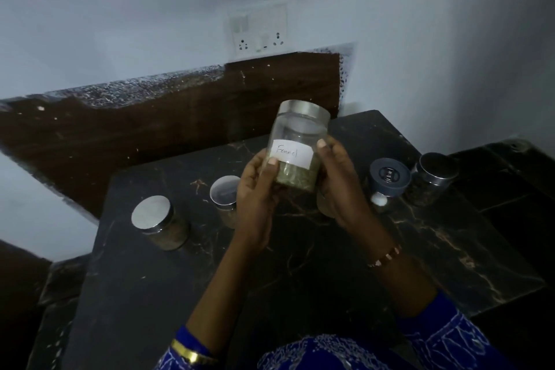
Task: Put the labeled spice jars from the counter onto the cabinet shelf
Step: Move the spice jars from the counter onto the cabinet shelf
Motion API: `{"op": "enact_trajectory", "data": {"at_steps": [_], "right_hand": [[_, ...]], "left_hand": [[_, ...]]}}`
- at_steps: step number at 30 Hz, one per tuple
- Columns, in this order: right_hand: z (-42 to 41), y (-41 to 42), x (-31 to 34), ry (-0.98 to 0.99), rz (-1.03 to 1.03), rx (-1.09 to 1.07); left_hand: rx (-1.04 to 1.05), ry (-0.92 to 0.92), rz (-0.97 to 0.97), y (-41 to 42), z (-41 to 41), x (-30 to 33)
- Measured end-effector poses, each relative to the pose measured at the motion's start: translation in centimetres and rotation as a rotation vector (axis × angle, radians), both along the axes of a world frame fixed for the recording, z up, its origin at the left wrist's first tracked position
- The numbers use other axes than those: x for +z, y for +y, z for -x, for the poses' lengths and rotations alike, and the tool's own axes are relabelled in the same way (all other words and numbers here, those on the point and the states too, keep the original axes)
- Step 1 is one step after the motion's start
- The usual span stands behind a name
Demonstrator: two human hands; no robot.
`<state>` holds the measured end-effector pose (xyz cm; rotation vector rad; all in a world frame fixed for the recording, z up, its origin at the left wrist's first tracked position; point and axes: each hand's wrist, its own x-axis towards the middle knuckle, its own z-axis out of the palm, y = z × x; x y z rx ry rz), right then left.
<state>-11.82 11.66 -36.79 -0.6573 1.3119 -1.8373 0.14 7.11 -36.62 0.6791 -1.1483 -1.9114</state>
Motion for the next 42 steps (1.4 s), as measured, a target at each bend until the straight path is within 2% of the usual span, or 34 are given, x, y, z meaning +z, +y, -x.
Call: {"op": "enact_trajectory", "data": {"at_steps": [3, 12, 16, 23, 29, 33, 37, 42], "right_hand": [[-0.6, -1.1, 1.4, -0.023, 0.04, 0.007], [-0.1, -4.3, 9.6, 0.175, 0.166, 0.048], [0.1, -6.4, 15.2, 0.291, 0.205, 0.017], [0.4, -9.1, 27.1, 0.692, 0.373, 0.047], [1.0, -11.5, 34.9, 0.714, 0.568, 0.035], [2.2, -13.4, 38.3, 0.745, 0.579, -0.002], [3.1, -15.8, 40.7, 0.802, 0.558, -0.155], [3.8, -18.6, 41.8, 0.926, 0.525, -0.227]], "left_hand": [[0.09, 0.001, 0.089, -0.1, -0.2, 1.2], [0.2, -0.011, 0.42, -3.0, -0.1, 7.8], [0.222, 0.016, 0.585, -5.6, 0.6, 12.9], [0.378, 0.009, 0.942, -9.8, 1.3, 24.4], [0.382, 0.019, 1.107, -12.4, 1.8, 32.8], [0.436, -0.034, 1.25, -14.1, 2.3, 37.3], [0.546, -0.128, 1.307, -16.2, 3.2, 40.8], [0.551, -0.203, 1.232, -19.0, 4.5, 42.3]]}}
